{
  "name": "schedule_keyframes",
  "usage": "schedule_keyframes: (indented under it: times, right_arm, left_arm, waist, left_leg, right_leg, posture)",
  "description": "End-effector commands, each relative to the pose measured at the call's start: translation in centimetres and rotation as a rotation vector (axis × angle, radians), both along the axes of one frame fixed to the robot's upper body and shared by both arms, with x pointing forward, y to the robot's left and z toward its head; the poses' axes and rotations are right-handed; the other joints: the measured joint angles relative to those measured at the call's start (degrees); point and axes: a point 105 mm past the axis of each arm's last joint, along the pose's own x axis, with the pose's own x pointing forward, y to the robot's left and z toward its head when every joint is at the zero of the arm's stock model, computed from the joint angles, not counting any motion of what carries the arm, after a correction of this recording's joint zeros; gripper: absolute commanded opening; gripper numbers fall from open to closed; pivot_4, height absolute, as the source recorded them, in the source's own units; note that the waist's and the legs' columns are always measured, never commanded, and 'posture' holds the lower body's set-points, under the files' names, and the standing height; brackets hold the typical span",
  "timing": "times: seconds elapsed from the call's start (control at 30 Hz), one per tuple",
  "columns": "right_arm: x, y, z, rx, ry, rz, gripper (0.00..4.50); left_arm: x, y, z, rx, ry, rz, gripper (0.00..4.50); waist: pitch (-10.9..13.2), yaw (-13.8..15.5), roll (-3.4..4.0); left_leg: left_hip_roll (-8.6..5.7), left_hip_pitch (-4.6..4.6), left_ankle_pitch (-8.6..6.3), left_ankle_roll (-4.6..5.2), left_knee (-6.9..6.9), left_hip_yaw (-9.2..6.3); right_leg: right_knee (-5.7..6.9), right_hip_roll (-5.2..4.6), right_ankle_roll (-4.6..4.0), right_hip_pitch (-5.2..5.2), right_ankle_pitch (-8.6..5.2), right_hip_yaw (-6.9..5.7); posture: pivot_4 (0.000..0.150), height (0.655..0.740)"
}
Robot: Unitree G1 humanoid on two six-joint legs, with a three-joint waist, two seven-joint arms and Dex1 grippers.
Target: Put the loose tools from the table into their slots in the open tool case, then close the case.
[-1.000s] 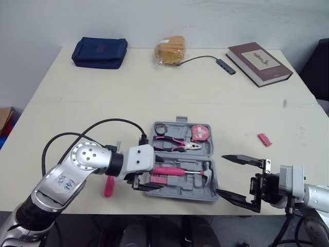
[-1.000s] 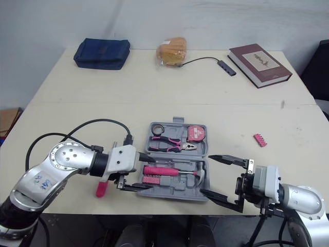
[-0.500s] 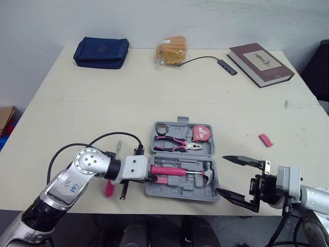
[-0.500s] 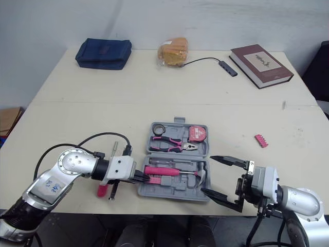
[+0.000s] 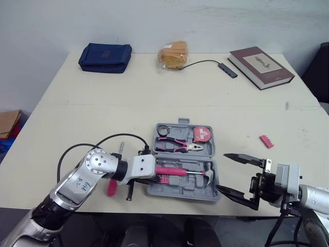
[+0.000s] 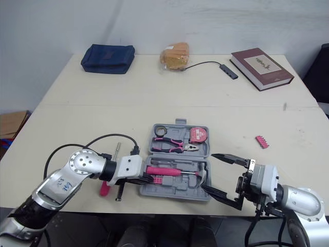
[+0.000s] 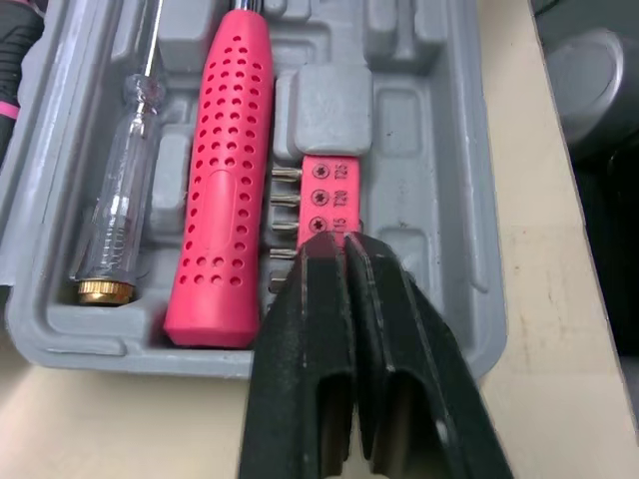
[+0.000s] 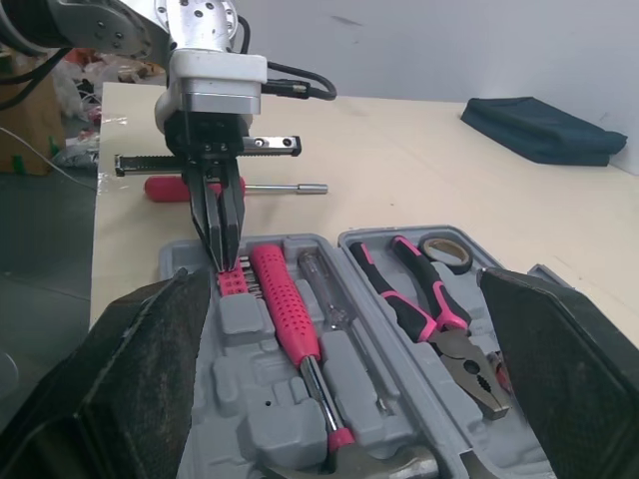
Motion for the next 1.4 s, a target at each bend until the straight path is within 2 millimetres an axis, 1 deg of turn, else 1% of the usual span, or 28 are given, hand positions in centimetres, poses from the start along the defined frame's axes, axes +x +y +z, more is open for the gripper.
schedule_keyframes:
  times: [0.03, 0.1, 0.13, 0.2, 0.27, 0.3, 0.33, 0.37, 0.4, 0.43, 0.5, 0.53, 0.57, 0.6, 0.67, 0.77, 0.8, 0.87, 1.0, 1.1, 1.17, 1.2, 1.23, 1.27, 1.33, 1.4]
  right_arm:
    - [0.1, -1.8, 1.7, -0.027, -0.064, -0.085, 4.50]
    - [-0.1, -3.0, 1.9, -0.029, -0.071, -0.139, 4.50]
    - [-0.2, -3.3, 1.9, -0.029, -0.072, -0.155, 4.50]
    - [-0.7, -5.9, 1.4, -0.035, -0.090, -0.284, 4.50]
    - [-1.3, -8.2, 0.9, -0.053, -0.105, -0.409, 4.50]
    - [-1.5, -9.3, 0.8, -0.049, -0.120, -0.471, 4.50]
    - [-1.7, -10.7, 0.7, -0.033, -0.139, -0.556, 4.50]
    - [-1.9, -11.9, 0.6, -0.020, -0.153, -0.626, 4.50]
    - [-2.2, -13.1, 0.4, -0.020, -0.163, -0.691, 4.50]
    - [-2.7, -14.5, 0.0, -0.025, -0.162, -0.764, 4.50]
    - [-3.6, -17.7, -0.1, -0.005, -0.189, -0.933, 4.50]
    - [-4.0, -18.7, -0.1, 0.006, -0.202, -0.991, 4.50]
    - [-4.9, -19.9, -0.7, 0.009, -0.196, -1.057, 4.50]
    - [-5.5, -20.6, -1.1, 0.008, -0.188, -1.095, 4.50]
    - [-6.9, -21.7, -2.8, -0.007, -0.137, -1.161, 4.50]
    - [-8.2, -22.9, -4.9, -0.015, -0.062, -1.241, 4.50]
    - [-8.7, -23.1, -5.7, -0.028, -0.033, -1.254, 4.50]
    - [-9.0, -23.3, -6.5, -0.040, -0.007, -1.260, 4.50]
    - [-7.6, -22.9, -5.8, -0.014, -0.037, -1.220, 4.50]
    - [-4.9, -22.0, -4.5, 0.058, -0.051, -1.163, 4.50]
    - [-2.2, -20.8, -3.5, 0.088, -0.038, -1.110, 4.50]
    - [-1.1, -20.4, -3.0, 0.092, -0.028, -1.100, 4.50]
    - [-0.4, -20.1, -2.7, 0.093, -0.020, -1.097, 4.50]
    - [0.8, -19.4, -2.1, 0.109, -0.010, -1.069, 4.50]
    - [2.9, -17.0, -1.0, 0.130, 0.016, -0.944, 4.50]
    - [4.7, -14.8, -0.8, 0.140, 0.079, -0.814, 4.50]
  left_arm:
    - [1.1, 0.8, 3.1, -0.251, -0.088, 0.048, 0.30]
    - [2.2, 2.5, 4.1, -0.312, -0.170, 0.122, 0.83]
    - [2.5, 3.0, 4.4, -0.332, -0.193, 0.139, 1.36]
    - [3.6, 7.4, 5.0, -0.347, -0.254, 0.286, 2.13]
    - [4.3, 11.8, 5.2, -0.311, -0.320, 0.422, 3.05]
    - [4.6, 14.2, 5.2, -0.300, -0.344, 0.501, 3.43]
    - [4.6, 16.9, 5.2, -0.294, -0.361, 0.601, 3.83]
    - [4.4, 18.9, 5.2, -0.297, -0.371, 0.674, 4.31]
    - [4.0, 20.3, 5.1, -0.298, -0.371, 0.725, 4.42]
    - [3.4, 21.4, 4.8, -0.287, -0.367, 0.766, 4.42]
    - [2.3, 23.3, 4.4, -0.284, -0.360, 0.849, 4.42]
    - [1.9, 23.9, 4.3, -0.281, -0.362, 0.879, 4.42]
    - [1.0, 25.6, 4.0, -0.273, -0.369, 0.955, 4.42]
    - [0.3, 26.7, 3.8, -0.265, -0.375, 1.006, 4.42]
    - [-1.5, 29.2, 2.8, -0.243, -0.370, 1.122, 4.42]
    - [-3.3, 31.3, 1.6, -0.220, -0.359, 1.222, 4.42]
    - [-3.8, 31.7, 1.3, -0.217, -0.354, 1.246, 4.42]
    - [-4.3, 31.9, 1.0, -0.222, -0.351, 1.267, 4.42]
    - [-3.5, 30.6, 1.8, -0.286, -0.369, 1.231, 4.42]
    - [-2.1, 28.4, 2.6, -0.308, -0.384, 1.138, 4.42]
    - [-1.0, 26.7, 3.4, -0.320, -0.401, 1.064, 4.42]
    - [-0.5, 25.9, 3.8, -0.332, -0.403, 1.034, 4.42]
    - [-0.2, 25.5, 4.0, -0.341, -0.403, 1.016, 4.42]
    - [0.4, 24.4, 4.6, -0.357, -0.406, 0.969, 4.42]
    - [1.5, 21.5, 6.0, -0.404, -0.403, 0.847, 4.42]
    - [2.2, 18.5, 7.2, -0.447, -0.368, 0.738, 4.42]
  waist:
    - [0.2, -0.1, -0.40]
    - [0.3, -0.2, -0.56]
    - [0.3, -0.2, -0.56]
    - [0.3, -0.3, -0.52]
    - [0.3, -0.4, -0.53]
    - [0.3, -0.5, -0.54]
    - [0.3, -0.5, -0.54]
    - [0.3, -0.6, -0.55]
    - [0.3, -0.7, -0.56]
    - [0.3, -0.9, -0.56]
    - [0.3, -1.4, -0.54]
    - [0.3, -1.4, -0.54]
    - [0.3, -1.4, -0.53]
    - [0.3, -1.5, -0.54]
    - [0.3, -1.8, -0.54]
    - [0.3, -2.0, -0.56]
    - [0.3, -2.0, -0.54]
    - [0.3, -2.1, -0.54]
    - [0.3, -2.7, -0.53]
    - [0.3, -3.2, -0.53]
    - [0.2, -3.2, -0.50]
    - [0.2, -3.3, -0.49]
    - [0.2, -3.3, -0.46]
    - [0.2, -3.3, -0.46]
    - [0.2, -3.3, -0.44]
    - [0.2, -3.2, -0.45]
  left_leg:
    - [0.04, -0.16, 0.02, -0.03, 0.03, -0.01]
    - [0.09, -0.40, 0.17, -0.29, 0.04, -0.04]
    - [0.09, -0.43, 0.19, -0.33, 0.04, -0.05]
    - [0.09, -0.43, 0.20, -0.34, 0.03, -0.05]
    - [0.09, -0.40, 0.19, -0.33, 0.00, 0.01]
    - [0.10, -0.39, 0.17, -0.33, -0.02, 0.02]
    - [0.11, -0.38, 0.15, -0.30, -0.02, 0.04]
    - [0.11, -0.38, 0.11, -0.24, -0.03, 0.06]
    - [0.13, -0.38, 0.03, -0.11, -0.04, 0.06]
    - [0.13, -0.38, 0.01, -0.07, -0.04, 0.07]
    - [0.12, -0.36, -0.15, -0.08, -0.05, 0.10]
    - [0.13, -0.36, -0.17, -0.13, -0.12, 0.11]
    - [0.14, -0.36, -0.17, -0.21, -0.12, 0.11]
    - [0.16, -0.37, -0.15, -0.34, -0.14, 0.11]
    - [0.30, -0.37, -0.17, -0.45, -0.26, 0.13]
    - [0.38, -0.12, -0.25, -0.45, -0.75, 0.27]
    - [0.37, -0.07, -0.27, -0.52, -0.83, 0.29]
    - [0.39, 0.00, -0.29, -0.68, -0.88, 0.30]
    - [0.46, 0.08, -0.23, -0.76, -0.89, 0.30]
    - [0.49, 0.07, -0.20, -0.80, -0.89, 0.27]
    - [0.49, 0.05, -0.18, -0.83, -0.92, 0.28]
    - [0.49, 0.05, -0.18, -0.84, -0.93, 0.28]
    - [0.49, 0.04, -0.16, -0.87, -0.93, 0.28]
    - [0.49, 0.03, -0.14, -0.88, -0.93, 0.29]
    - [0.50, 0.02, -0.06, -0.92, -0.97, 0.29]
    - [0.50, -0.03, 0.24, -0.97, -0.96, 0.29]
  right_leg:
    - [0.01, 0.01, 0.03, -0.19, 0.02, 0.00]
    - [0.03, 0.08, 0.03, -0.40, 0.02, -0.05]
    - [0.04, 0.11, 0.03, -0.44, 0.02, -0.09]
    - [0.03, 0.13, 0.03, -0.45, 0.02, -0.10]
    - [0.02, 0.14, 0.03, -0.44, 0.02, -0.09]
    - [0.01, 0.16, 0.03, -0.44, 0.02, -0.09]
    - [0.00, 0.18, 0.03, -0.45, 0.02, -0.09]
    - [0.01, 0.17, 0.03, -0.47, 0.02, -0.08]
    - [-0.01, 0.17, 0.03, -0.48, 0.02, -0.08]
    - [-0.01, 0.14, 0.03, -0.48, 0.02, -0.08]
    - [-0.09, -0.02, 0.06, -0.47, 0.03, -0.01]
    - [-0.18, -0.08, 0.06, -0.46, 0.03, 0.00]
    - [-0.19, -0.13, 0.05, -0.47, 0.03, -0.01]
    - [-0.22, -0.19, 0.04, -0.49, 0.02, -0.03]
    - [-0.39, -0.15, 0.03, -0.49, 0.02, -0.05]
    - [-0.53, -0.03, -0.06, -0.45, -0.03, 0.00]
    - [-0.54, -0.03, -0.07, -0.45, -0.04, 0.01]
    - [-0.50, -0.02, -0.11, -0.45, -0.06, 0.02]
    - [-0.47, -0.02, -0.24, -0.40, 0.01, 0.06]
    - [-0.46, -0.02, -0.27, -0.41, 0.03, 0.11]
    - [-0.46, -0.02, -0.27, -0.43, 0.03, 0.18]
    - [-0.45, -0.02, -0.27, -0.44, 0.03, 0.19]
    - [-0.41, -0.01, -0.28, -0.46, 0.03, 0.17]
    - [-0.40, 0.00, -0.28, -0.49, 0.03, 0.17]
    - [-0.37, 0.06, -0.32, -0.51, 0.01, 0.11]
    - [-0.36, 0.12, -0.32, -0.53, 0.00, 0.03]
  posture:
    - [0.150, 0.7400]
    - [0.150, 0.7400]
    - [0.150, 0.7400]
    - [0.150, 0.7400]
    - [0.150, 0.7400]
    - [0.150, 0.7400]
    - [0.150, 0.7400]
    - [0.150, 0.7400]
    - [0.150, 0.7400]
    - [0.150, 0.7400]
    - [0.150, 0.7400]
    - [0.150, 0.7400]
    - [0.150, 0.7400]
    - [0.150, 0.7400]
    - [0.150, 0.7400]
    - [0.150, 0.7400]
    - [0.150, 0.7400]
    - [0.150, 0.7400]
    - [0.150, 0.7400]
    - [0.150, 0.7400]
    - [0.150, 0.7400]
    - [0.150, 0.7400]
    - [0.150, 0.7400]
    - [0.150, 0.7400]
    - [0.150, 0.7400]
    - [0.150, 0.7400]
